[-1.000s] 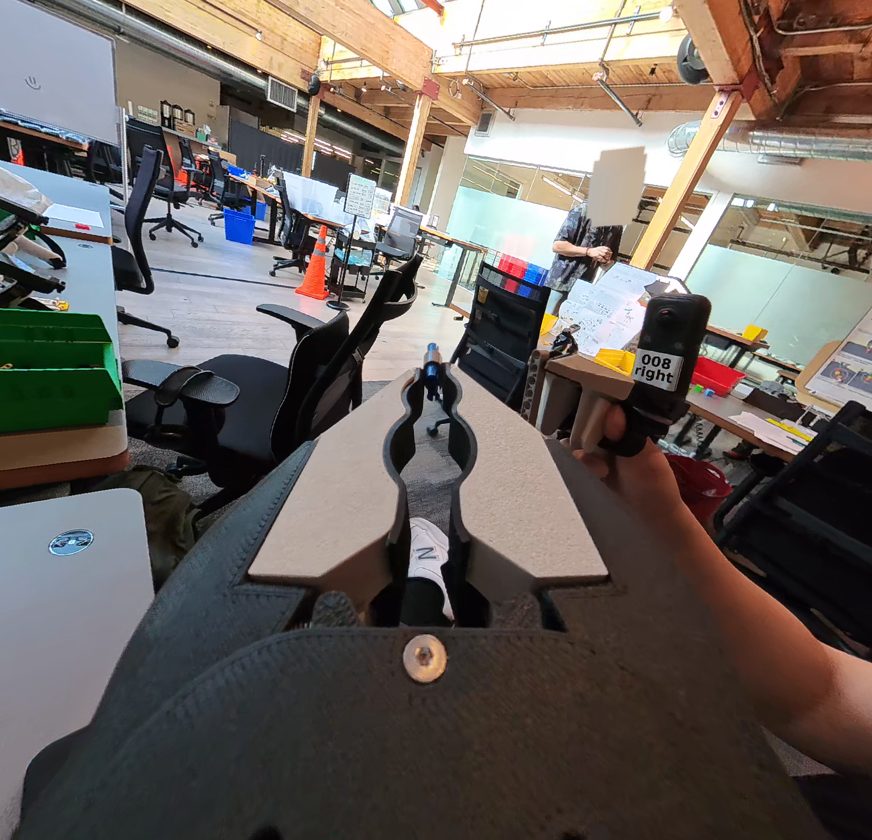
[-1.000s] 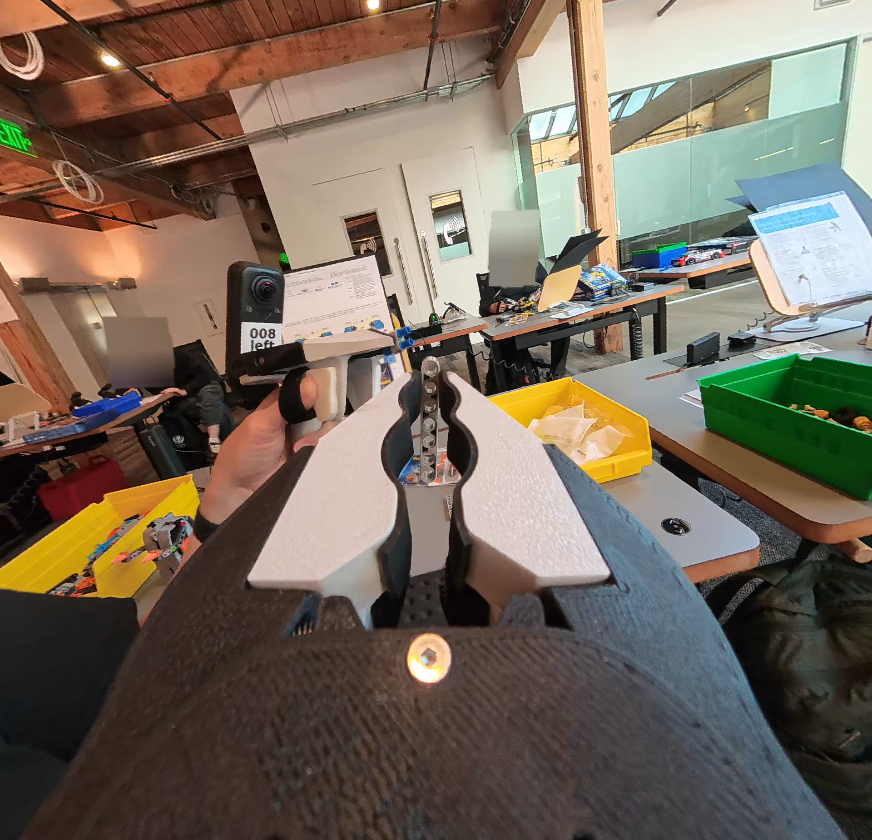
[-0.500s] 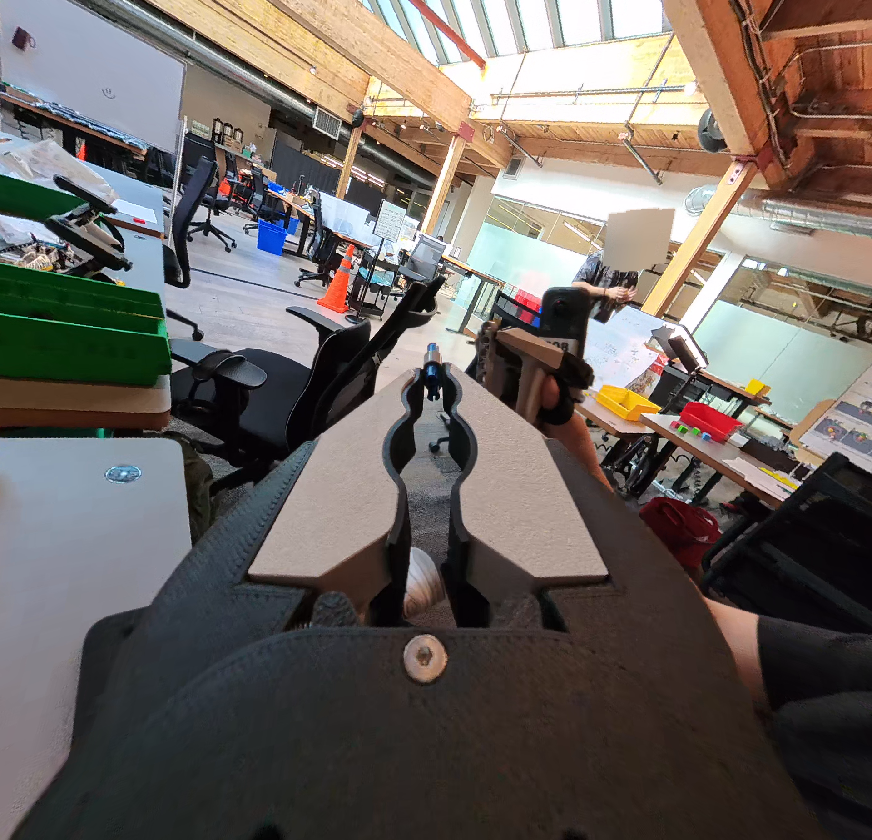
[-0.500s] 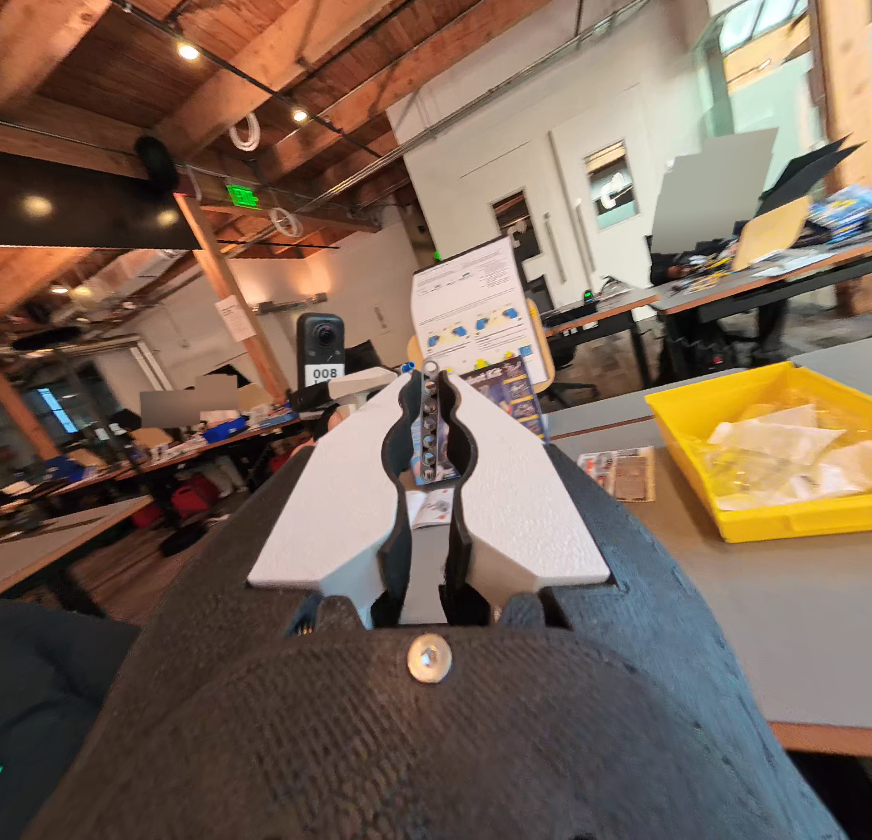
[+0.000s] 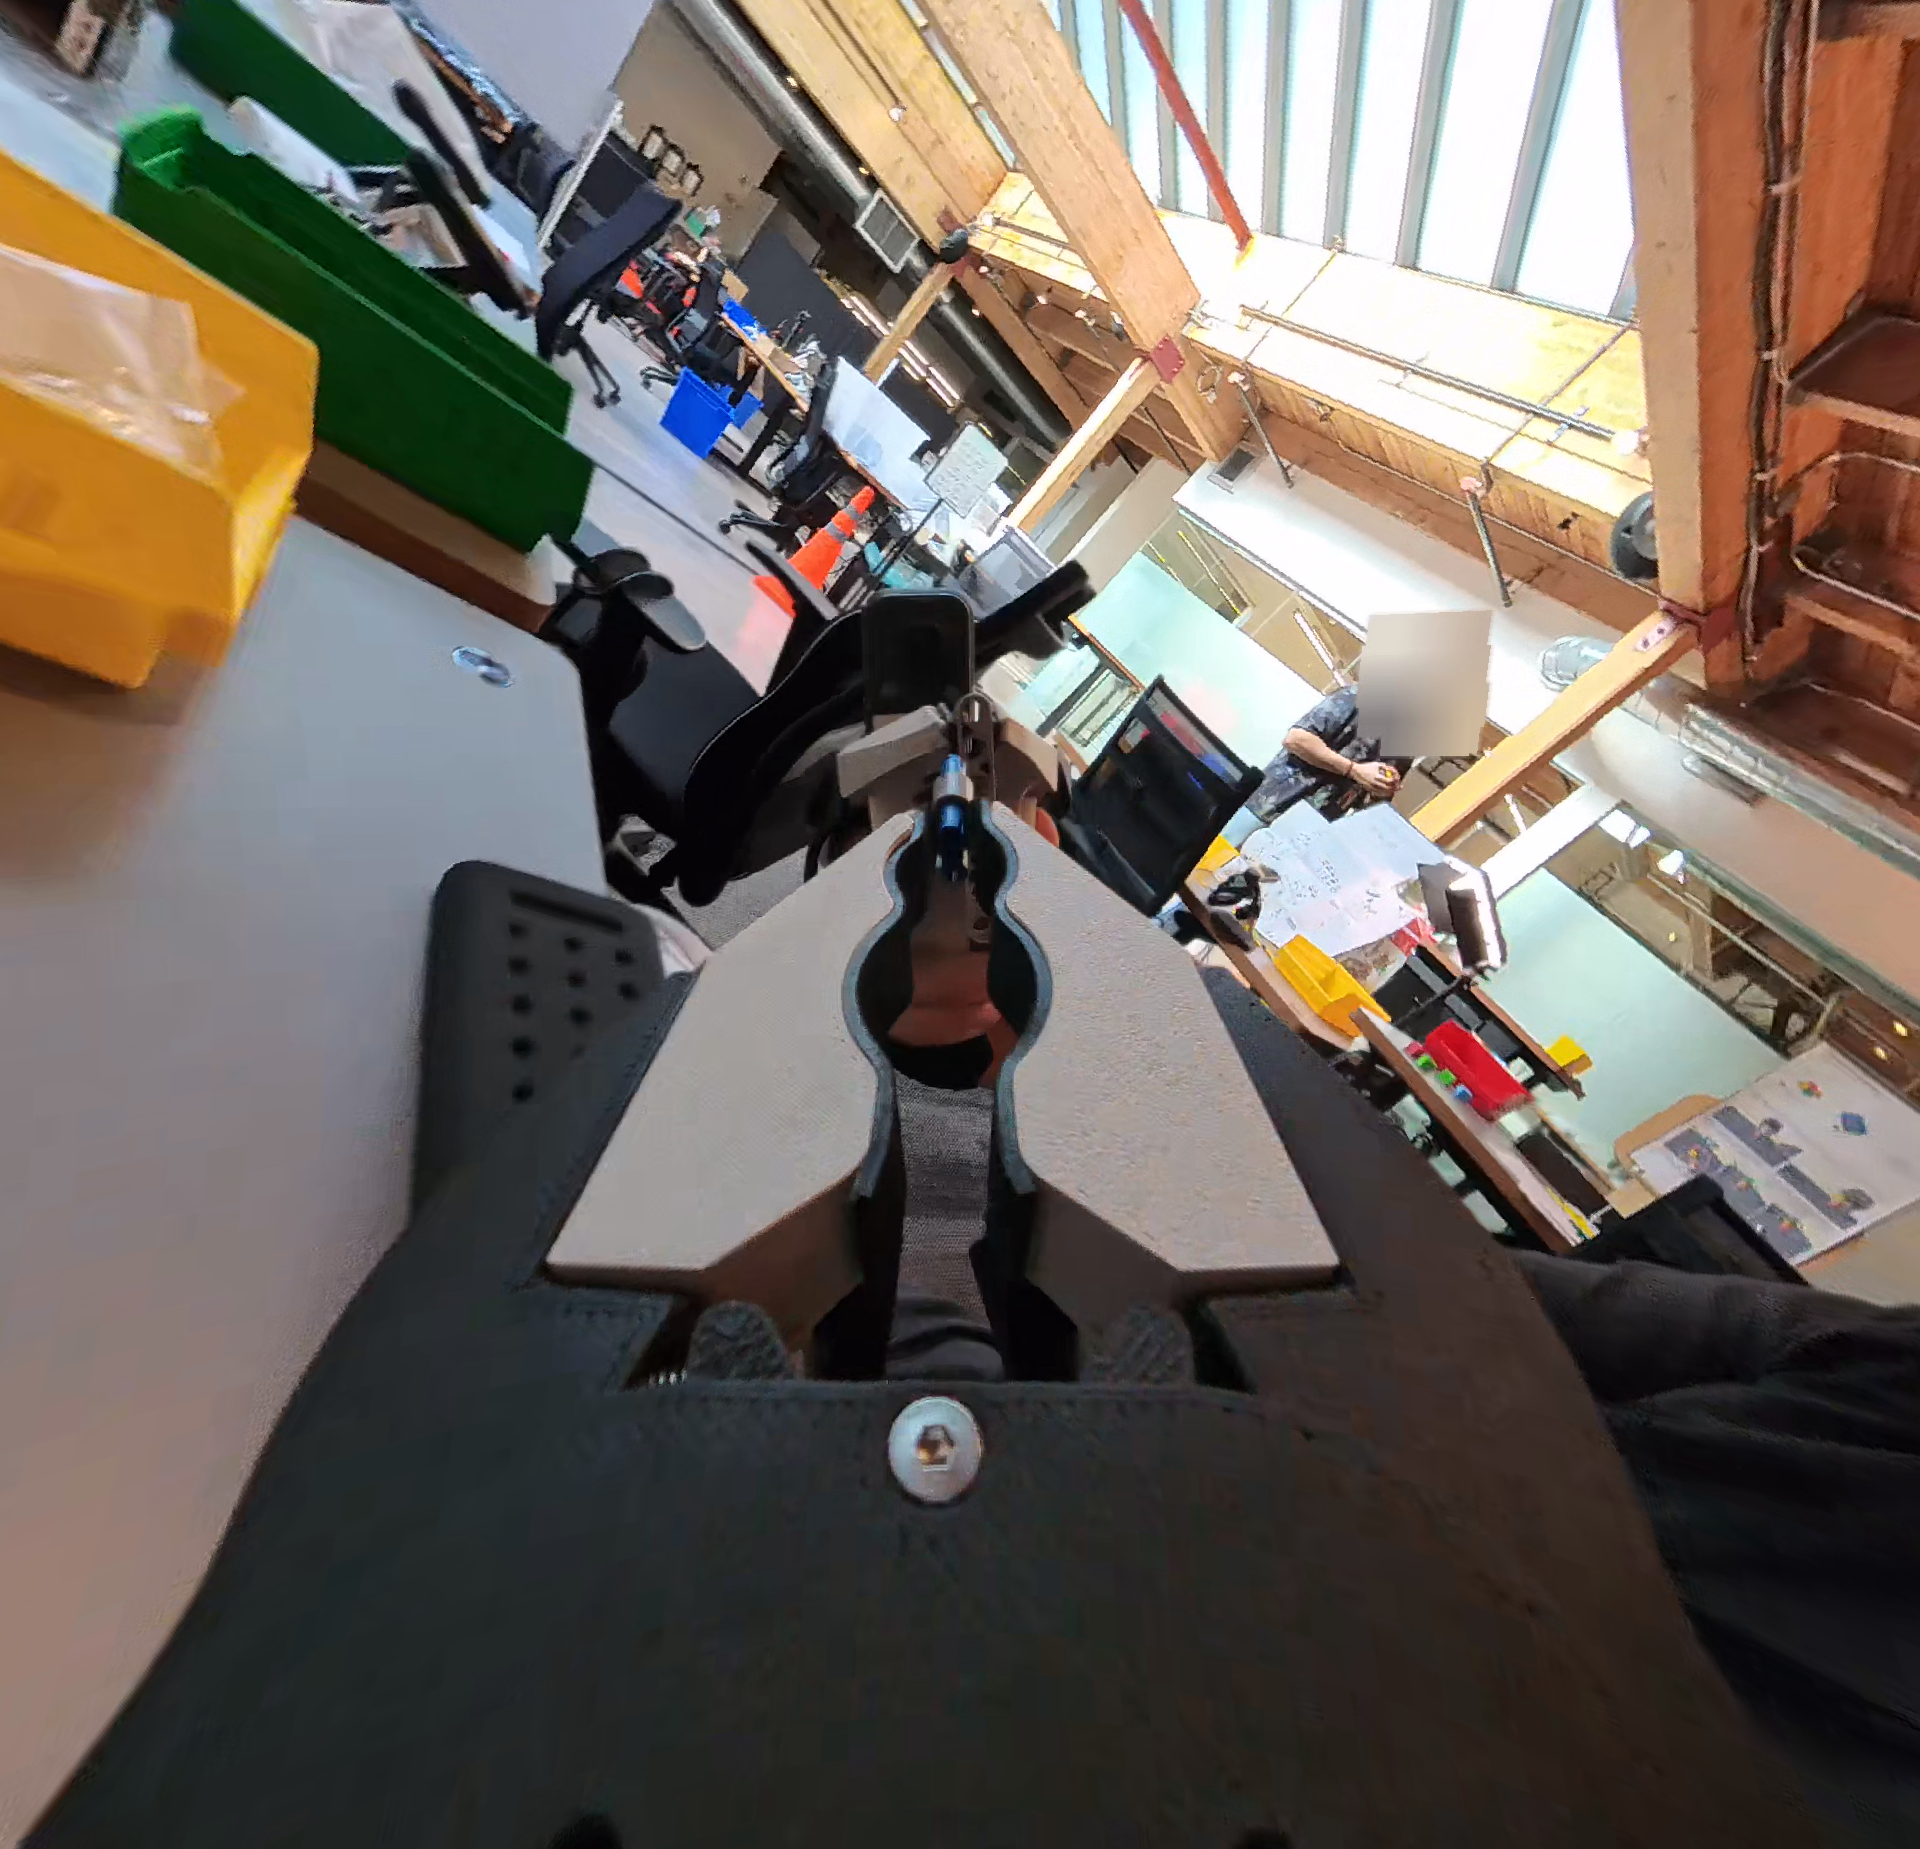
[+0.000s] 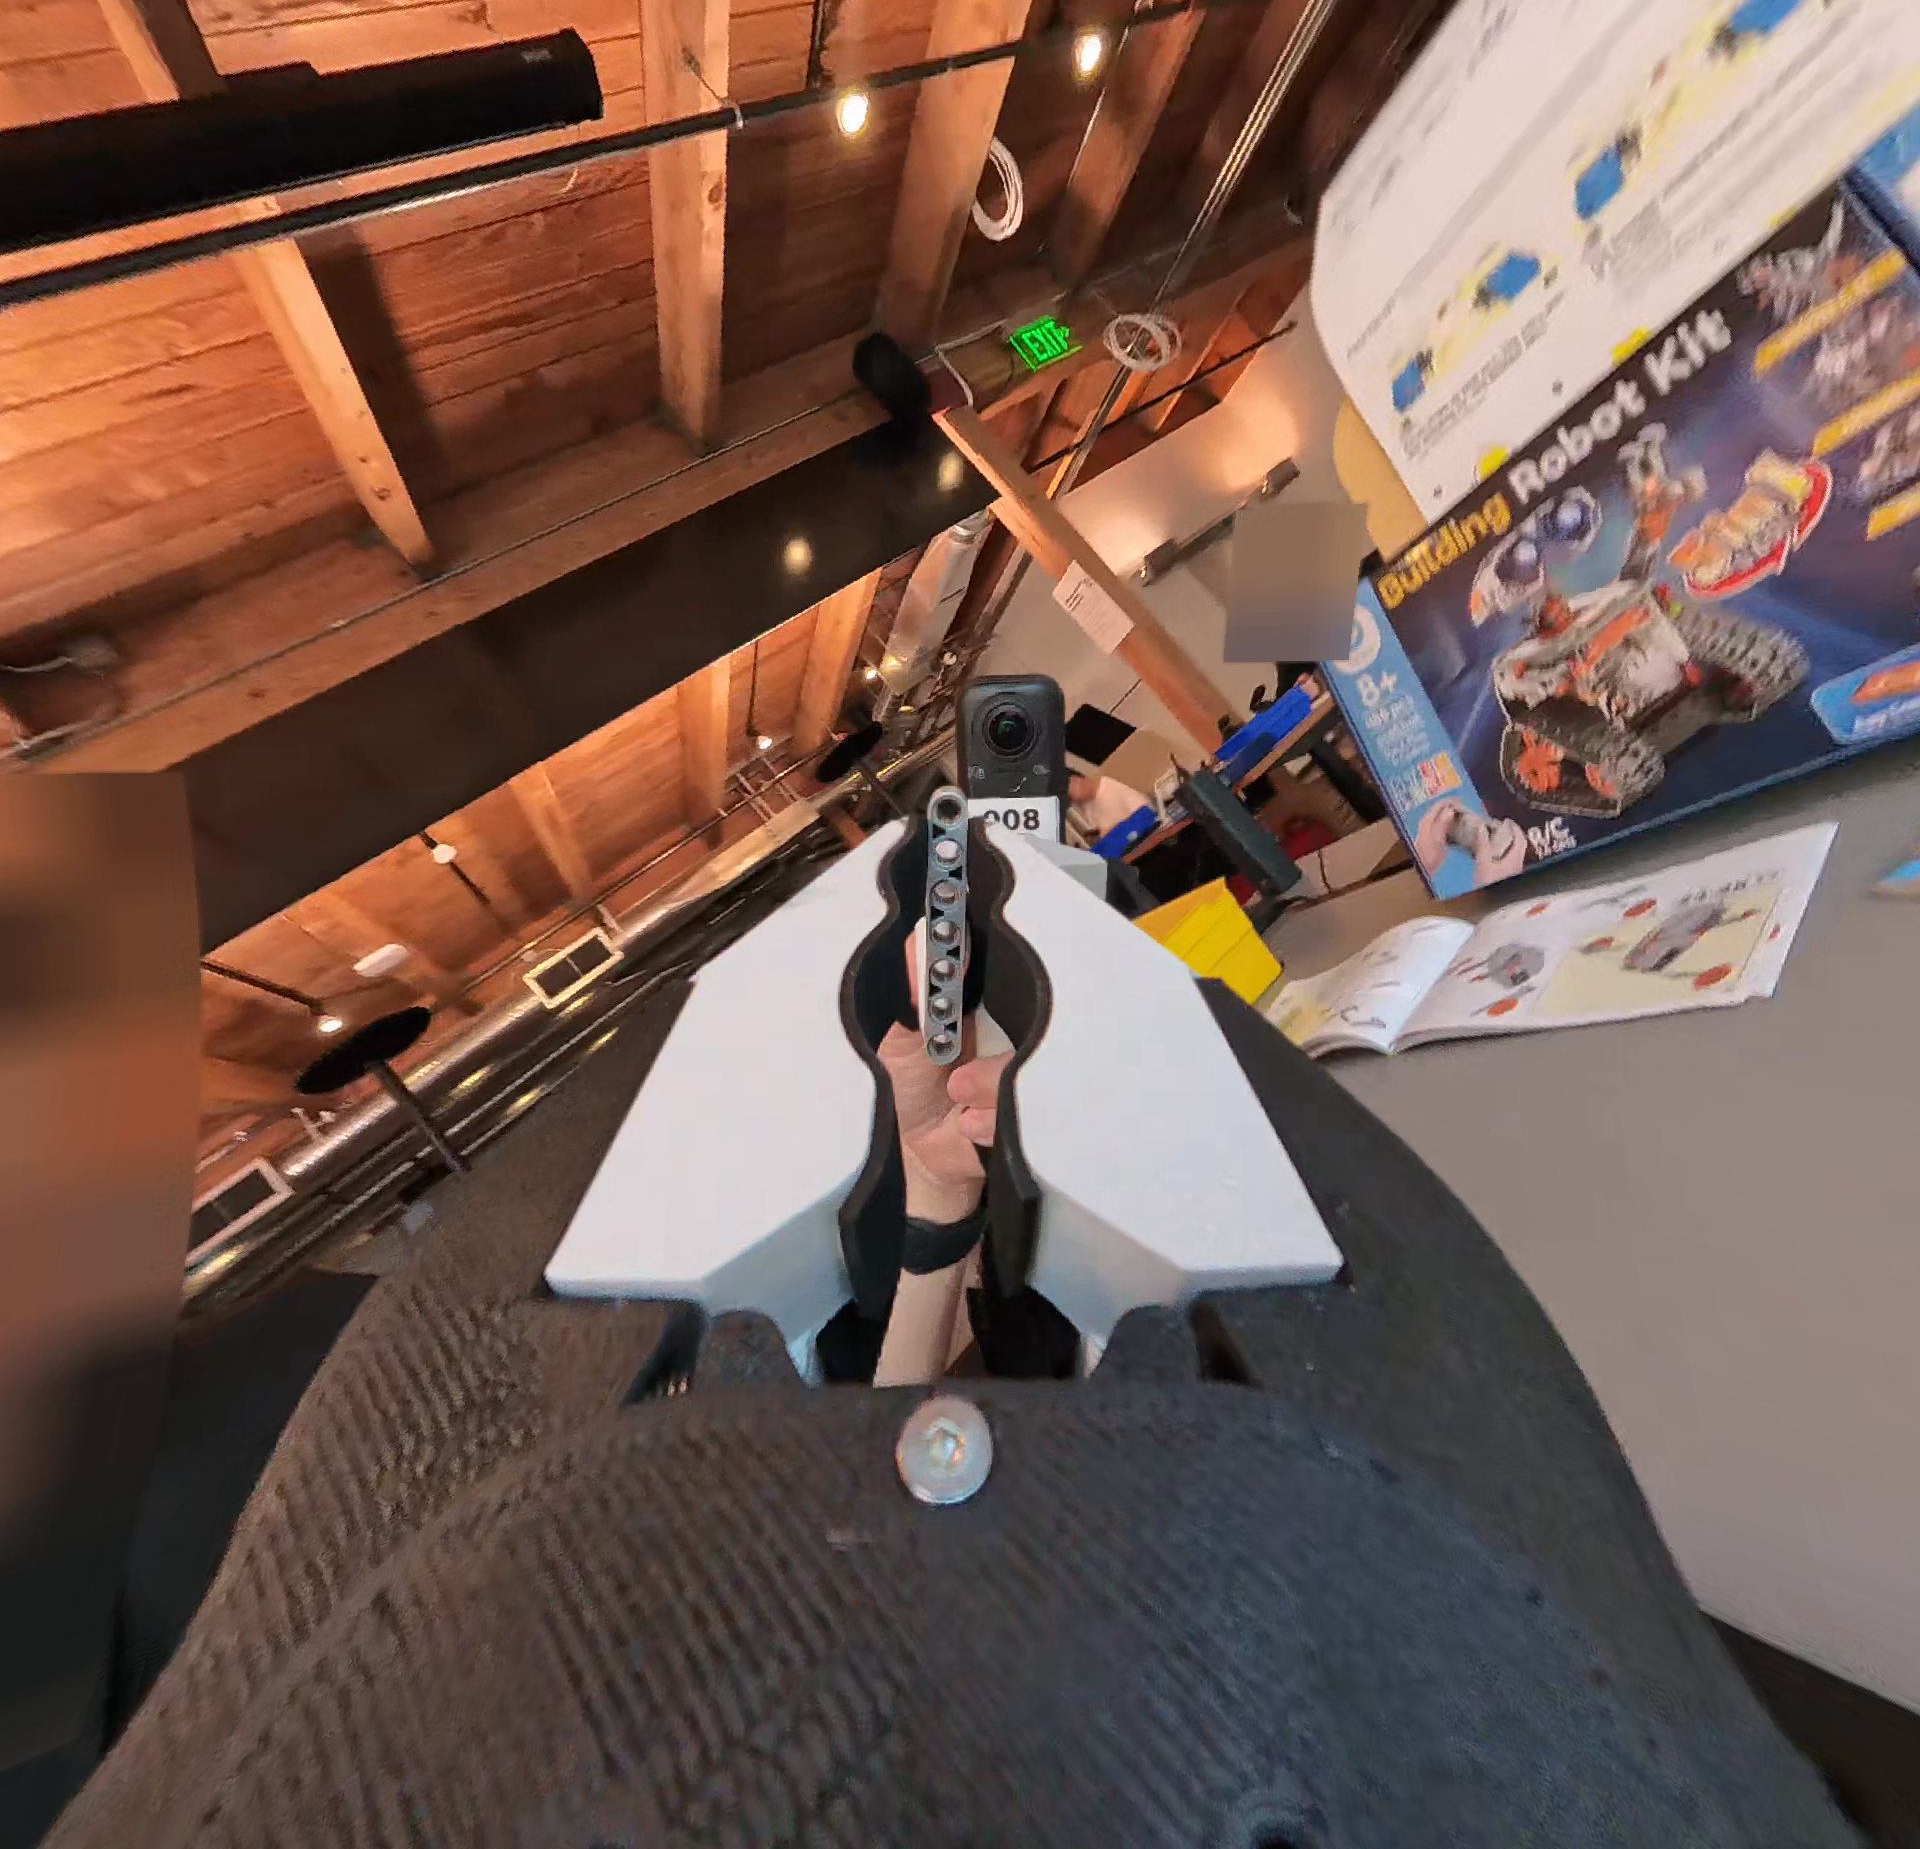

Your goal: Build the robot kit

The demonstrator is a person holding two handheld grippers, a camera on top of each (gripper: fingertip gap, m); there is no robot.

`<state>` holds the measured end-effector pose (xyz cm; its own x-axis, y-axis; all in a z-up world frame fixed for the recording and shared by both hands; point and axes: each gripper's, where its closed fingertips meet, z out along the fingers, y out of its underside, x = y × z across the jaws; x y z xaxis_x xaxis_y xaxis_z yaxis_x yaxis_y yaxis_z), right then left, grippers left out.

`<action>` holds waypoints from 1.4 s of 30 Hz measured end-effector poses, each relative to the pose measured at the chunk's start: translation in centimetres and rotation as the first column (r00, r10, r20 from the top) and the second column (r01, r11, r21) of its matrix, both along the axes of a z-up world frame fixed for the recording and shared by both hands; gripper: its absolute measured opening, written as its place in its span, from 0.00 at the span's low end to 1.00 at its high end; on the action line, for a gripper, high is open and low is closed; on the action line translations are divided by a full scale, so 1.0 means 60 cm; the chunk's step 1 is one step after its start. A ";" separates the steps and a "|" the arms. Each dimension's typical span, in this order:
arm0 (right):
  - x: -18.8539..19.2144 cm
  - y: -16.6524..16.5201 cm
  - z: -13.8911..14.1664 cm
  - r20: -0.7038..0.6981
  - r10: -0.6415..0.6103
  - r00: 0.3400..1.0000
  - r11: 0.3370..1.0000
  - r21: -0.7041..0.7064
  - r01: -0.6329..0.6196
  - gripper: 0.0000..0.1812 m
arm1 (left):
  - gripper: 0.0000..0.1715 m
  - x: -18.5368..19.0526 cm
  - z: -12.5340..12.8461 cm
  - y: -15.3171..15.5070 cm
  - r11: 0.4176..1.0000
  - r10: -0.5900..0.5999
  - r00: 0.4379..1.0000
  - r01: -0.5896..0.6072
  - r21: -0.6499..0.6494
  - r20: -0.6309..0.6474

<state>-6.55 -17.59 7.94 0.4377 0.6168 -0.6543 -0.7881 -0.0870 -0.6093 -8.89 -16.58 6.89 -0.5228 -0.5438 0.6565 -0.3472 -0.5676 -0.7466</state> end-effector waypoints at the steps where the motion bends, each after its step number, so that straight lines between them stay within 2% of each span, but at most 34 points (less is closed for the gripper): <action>1: -0.003 0.019 -0.024 -0.016 0.026 1.000 1.000 -0.012 -0.027 0.02 | 0.03 -0.005 -0.022 0.017 1.000 0.014 1.000 -0.015 -0.018 -0.018; 3: -0.006 0.052 -0.067 -0.050 0.073 0.996 0.996 -0.042 -0.075 0.02 | 0.03 -0.013 -0.063 0.051 0.997 0.042 0.998 -0.045 -0.066 -0.055; 6: -0.015 0.099 -0.123 -0.006 0.135 0.991 0.984 -0.113 -0.135 0.03 | 0.03 -0.022 -0.125 0.101 0.993 0.095 0.989 -0.102 -0.053 -0.109; 11: -0.042 0.165 -0.180 0.057 0.226 0.973 0.961 -0.179 -0.212 0.03 | 0.03 -0.038 -0.162 0.165 0.984 0.154 0.981 -0.162 -0.070 -0.114; 14: -0.048 0.182 -0.172 -0.009 0.272 0.962 0.953 -0.140 -0.270 0.02 | 0.03 -0.041 -0.172 0.176 0.987 0.159 0.980 -0.161 -0.005 -0.117; 16: -0.052 0.189 -0.173 -0.060 0.290 0.955 0.947 -0.125 -0.295 0.02 | 0.03 -0.047 -0.165 0.181 0.985 0.153 0.983 -0.160 -0.067 -0.102; 19: -0.055 0.192 -0.174 -0.107 0.298 0.949 0.943 -0.119 -0.309 0.02 | 0.03 -0.049 -0.167 0.176 0.988 0.124 0.986 -0.133 -0.078 -0.108; 24: -0.072 0.193 -0.182 -0.077 0.335 0.939 0.927 -0.151 -0.343 0.02 | 0.03 -0.048 -0.168 0.175 0.986 0.087 0.989 -0.103 -0.131 -0.121; 31: -0.071 0.191 -0.182 -0.120 0.361 0.925 0.916 -0.143 -0.376 0.02 | 0.03 -0.048 -0.181 0.169 0.991 0.074 0.987 -0.089 -0.101 -0.143; 42: -0.073 0.197 -0.193 -0.086 0.331 0.940 0.922 -0.183 -0.341 0.02 | 0.03 -0.049 -0.182 0.174 0.989 0.082 0.987 -0.098 -0.112 -0.141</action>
<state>-10.95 -5.77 -3.63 0.1882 0.5819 -0.7912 -0.7228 -0.4633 -0.5127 -11.82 -6.13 -4.03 -0.3772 -0.4991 0.7801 -0.3840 -0.6822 -0.6222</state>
